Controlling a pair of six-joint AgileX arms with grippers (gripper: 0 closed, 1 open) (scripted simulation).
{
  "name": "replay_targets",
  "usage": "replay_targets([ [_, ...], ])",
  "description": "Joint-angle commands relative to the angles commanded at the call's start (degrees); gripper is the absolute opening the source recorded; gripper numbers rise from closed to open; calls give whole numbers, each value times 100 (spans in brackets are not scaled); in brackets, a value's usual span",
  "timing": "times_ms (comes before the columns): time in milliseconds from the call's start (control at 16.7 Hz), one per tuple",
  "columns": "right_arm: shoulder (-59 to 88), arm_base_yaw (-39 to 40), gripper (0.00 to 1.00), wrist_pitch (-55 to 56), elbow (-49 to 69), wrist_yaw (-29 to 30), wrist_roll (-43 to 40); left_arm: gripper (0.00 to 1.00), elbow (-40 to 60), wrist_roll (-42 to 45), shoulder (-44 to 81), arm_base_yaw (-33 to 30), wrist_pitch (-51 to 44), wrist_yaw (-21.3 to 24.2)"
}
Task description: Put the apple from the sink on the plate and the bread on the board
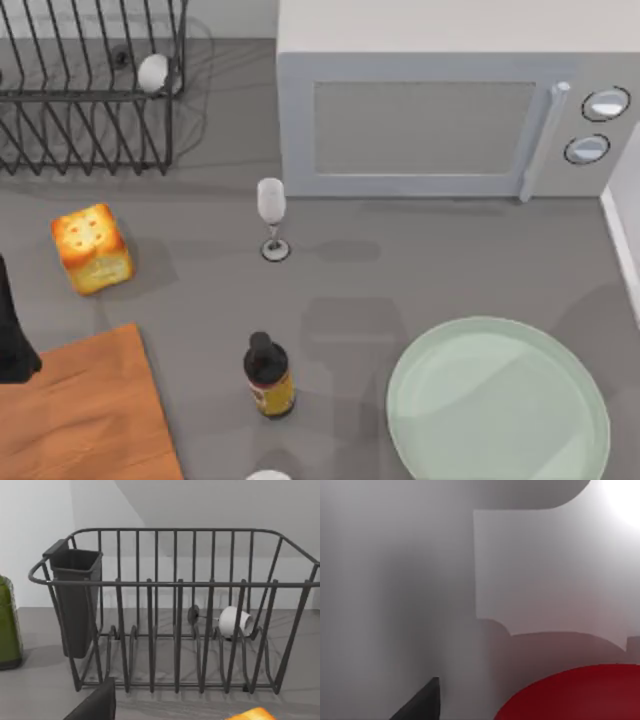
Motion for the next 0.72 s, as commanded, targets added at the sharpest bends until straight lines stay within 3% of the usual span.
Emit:
replay_targets([
  [720, 0, 0, 2, 0, 0, 0, 0, 100, 0, 0, 0, 0, 0, 0],
])
